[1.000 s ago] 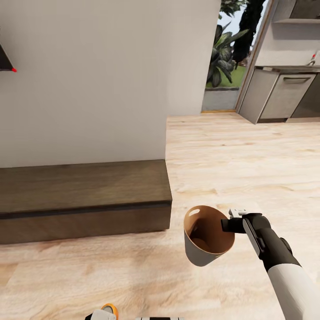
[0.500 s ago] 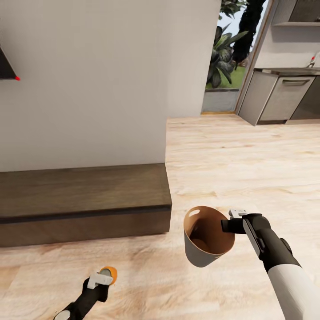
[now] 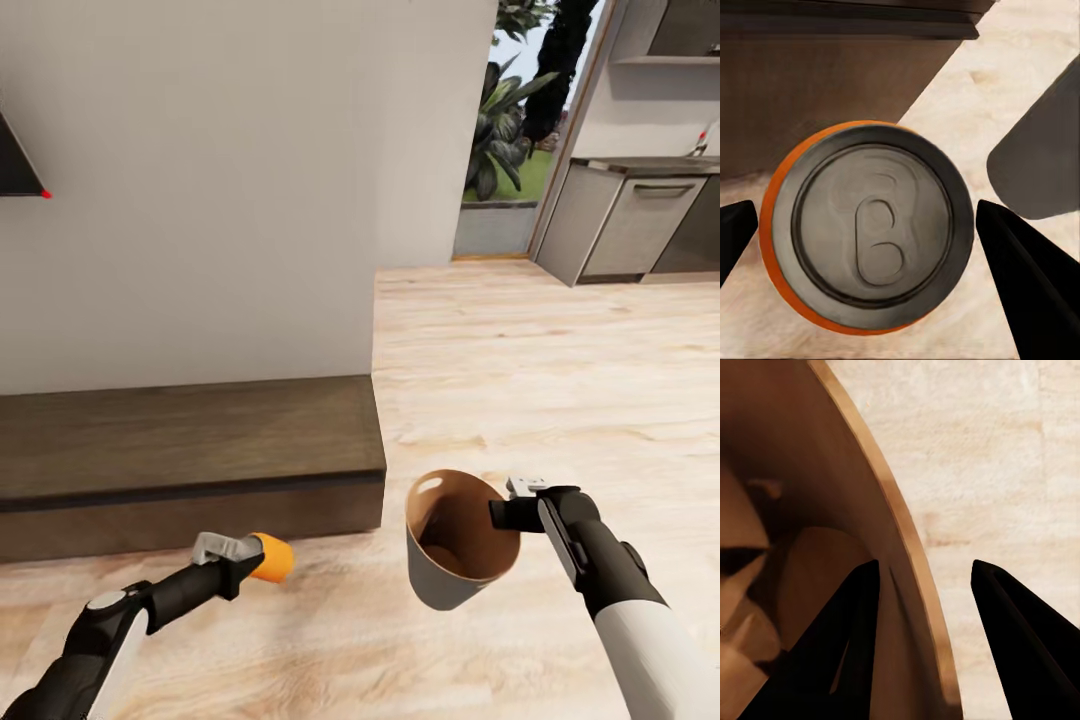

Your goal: Put the three can of soda from the living room inside the tash can in the kitchen.

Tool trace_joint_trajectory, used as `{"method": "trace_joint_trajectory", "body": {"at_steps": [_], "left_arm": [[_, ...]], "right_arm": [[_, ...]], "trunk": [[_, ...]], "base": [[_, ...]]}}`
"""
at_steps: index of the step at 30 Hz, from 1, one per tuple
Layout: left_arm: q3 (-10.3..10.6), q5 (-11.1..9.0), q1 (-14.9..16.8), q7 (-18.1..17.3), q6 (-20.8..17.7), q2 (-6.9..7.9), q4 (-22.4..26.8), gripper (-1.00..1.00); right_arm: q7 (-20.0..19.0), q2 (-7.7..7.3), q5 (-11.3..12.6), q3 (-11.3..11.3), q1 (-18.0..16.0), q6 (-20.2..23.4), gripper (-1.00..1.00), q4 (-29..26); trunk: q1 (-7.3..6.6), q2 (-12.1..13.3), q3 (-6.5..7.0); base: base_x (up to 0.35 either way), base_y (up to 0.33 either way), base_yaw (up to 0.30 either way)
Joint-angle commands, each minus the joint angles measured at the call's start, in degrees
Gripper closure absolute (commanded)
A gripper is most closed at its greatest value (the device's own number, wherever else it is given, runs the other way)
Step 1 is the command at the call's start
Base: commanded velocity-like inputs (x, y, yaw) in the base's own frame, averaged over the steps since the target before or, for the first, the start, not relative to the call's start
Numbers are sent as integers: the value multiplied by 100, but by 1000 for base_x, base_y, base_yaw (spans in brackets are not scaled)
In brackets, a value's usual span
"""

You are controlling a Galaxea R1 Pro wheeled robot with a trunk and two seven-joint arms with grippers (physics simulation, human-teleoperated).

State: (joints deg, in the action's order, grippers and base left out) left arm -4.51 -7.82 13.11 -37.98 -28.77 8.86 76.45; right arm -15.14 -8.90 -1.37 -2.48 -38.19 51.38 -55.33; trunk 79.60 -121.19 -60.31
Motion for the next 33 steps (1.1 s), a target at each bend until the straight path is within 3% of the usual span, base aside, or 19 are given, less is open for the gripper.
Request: {"method": "trace_joint_trajectory", "body": {"at_steps": [1,7,12,14,17,20,21,25,28,29,31,32,33], "left_arm": [[-8,17,5,-153,-144,1,30,100],[-21,58,79,-1340,-1179,85,359,100],[-23,60,252,-1788,-1736,131,690,100],[-17,61,528,-2174,-2089,147,852,100],[-11,63,887,-2404,-2378,180,952,100],[-8,58,1305,-2529,-2780,364,1063,100],[-6,47,1496,-2597,-2953,489,1095,100],[29,38,1965,-2943,-3123,686,1134,100],[75,76,2292,-3165,-3123,714,1121,100],[376,116,2575,-3245,-3123,672,1084,100],[645,125,2731,-3256,-3123,628,1032,100],[920,133,2868,-3249,-3123,566,961,100],[1276,141,3010,-3181,-3123,407,832,100]], "right_arm": [[6,32,95,1,6,11,100,-4],[10,269,59,13,75,12,100,4],[11,330,54,77,104,30,100,5],[23,367,67,279,130,92,100,32],[51,482,53,380,139,112,100,52],[64,548,47,425,148,121,100,61],[67,567,47,437,150,123,100,66],[67,598,48,458,153,125,100,96],[66,638,49,469,154,126,100,120],[65,680,49,474,154,126,100,139],[65,697,49,478,154,126,100,154],[64,713,49,500,154,126,100,170],[64,731,49,559,154,126,100,184]], "trunk": [[-23,41,19],[-155,282,127],[-264,483,217],[-308,563,253],[-374,683,306],[-440,803,360],[-462,844,378],[-550,1004,450],[-616,1124,504],[-638,1164,522],[-682,1245,558],[-704,1285,576],[-704,1285,576]], "base": [[0,0,0],[0,0,0],[0,0,0],[0,0,0],[0,0,0],[0,0,0],[0,0,0],[0,0,0],[0,0,0],[0,0,0],[0,0,0],[0,0,0],[0,0,0]]}}
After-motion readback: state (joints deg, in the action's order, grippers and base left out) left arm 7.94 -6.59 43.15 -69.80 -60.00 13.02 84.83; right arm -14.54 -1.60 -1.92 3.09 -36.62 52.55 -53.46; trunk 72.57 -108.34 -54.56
